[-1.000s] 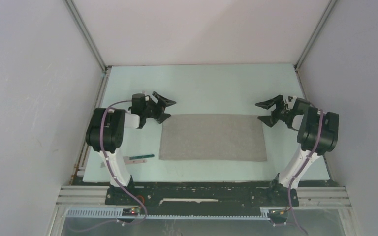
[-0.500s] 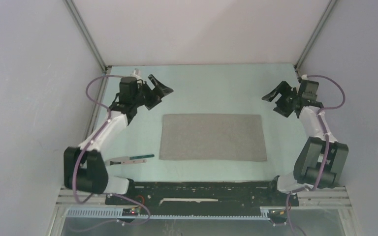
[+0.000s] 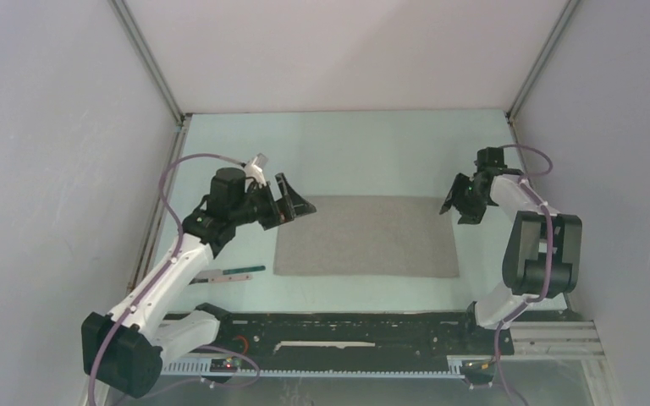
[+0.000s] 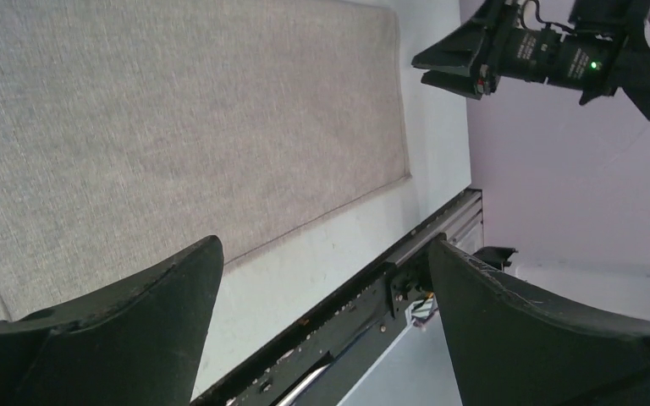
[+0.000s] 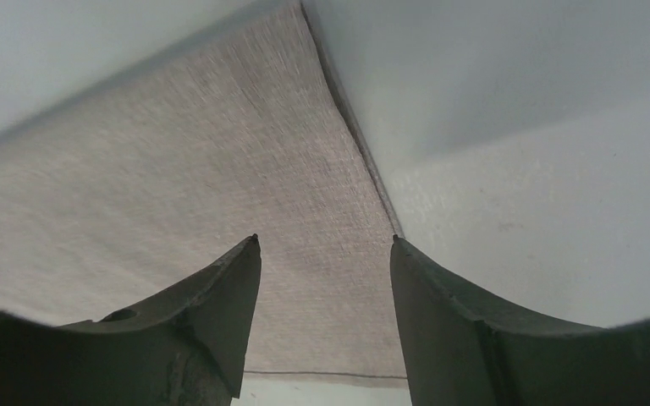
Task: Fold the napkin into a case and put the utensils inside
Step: Smooth out the rectangle-folded napkin at the center of the board, then pick up the rectangle-folded napkin from the center of the board.
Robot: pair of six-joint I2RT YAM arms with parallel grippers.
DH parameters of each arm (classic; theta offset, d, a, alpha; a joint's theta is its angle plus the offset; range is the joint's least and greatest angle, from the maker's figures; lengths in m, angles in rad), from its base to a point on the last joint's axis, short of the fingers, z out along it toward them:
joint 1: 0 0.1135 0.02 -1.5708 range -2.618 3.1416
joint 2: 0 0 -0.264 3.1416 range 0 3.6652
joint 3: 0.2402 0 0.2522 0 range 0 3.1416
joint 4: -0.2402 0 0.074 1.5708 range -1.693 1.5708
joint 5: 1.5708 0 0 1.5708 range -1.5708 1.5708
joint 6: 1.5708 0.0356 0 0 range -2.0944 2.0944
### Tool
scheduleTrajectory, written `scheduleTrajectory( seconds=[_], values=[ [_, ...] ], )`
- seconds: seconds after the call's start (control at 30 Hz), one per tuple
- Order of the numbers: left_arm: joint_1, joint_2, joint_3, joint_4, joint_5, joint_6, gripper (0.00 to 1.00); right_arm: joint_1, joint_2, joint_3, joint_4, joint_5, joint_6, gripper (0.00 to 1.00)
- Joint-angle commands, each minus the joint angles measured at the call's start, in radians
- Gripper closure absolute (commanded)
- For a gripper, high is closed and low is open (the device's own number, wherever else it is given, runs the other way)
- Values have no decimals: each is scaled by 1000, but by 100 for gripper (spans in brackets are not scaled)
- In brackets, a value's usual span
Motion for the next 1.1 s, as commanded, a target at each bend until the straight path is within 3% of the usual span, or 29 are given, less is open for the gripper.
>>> scheduleTrajectory(
  seconds=[0.0,0.1,0.3,0.57,0.87,1.07],
  values=[
    [-15,-57,-26,-35,5,43,0,39,21,34,-84,129,-39,35],
    [-15,-42,-45,-37,9,50,0,54,29,25,-95,124,-40,33],
    [-15,-15,-35,-30,11,55,0,91,50,-12,-95,147,-23,40],
    [-15,1,-32,-31,17,61,0,89,73,-66,-55,113,-22,33],
    [-15,-2,-34,-30,6,60,0,91,127,-81,-17,126,-23,33],
    [-15,-6,-28,-32,10,60,0,128,157,-80,-10,178,-17,48]
  ],
)
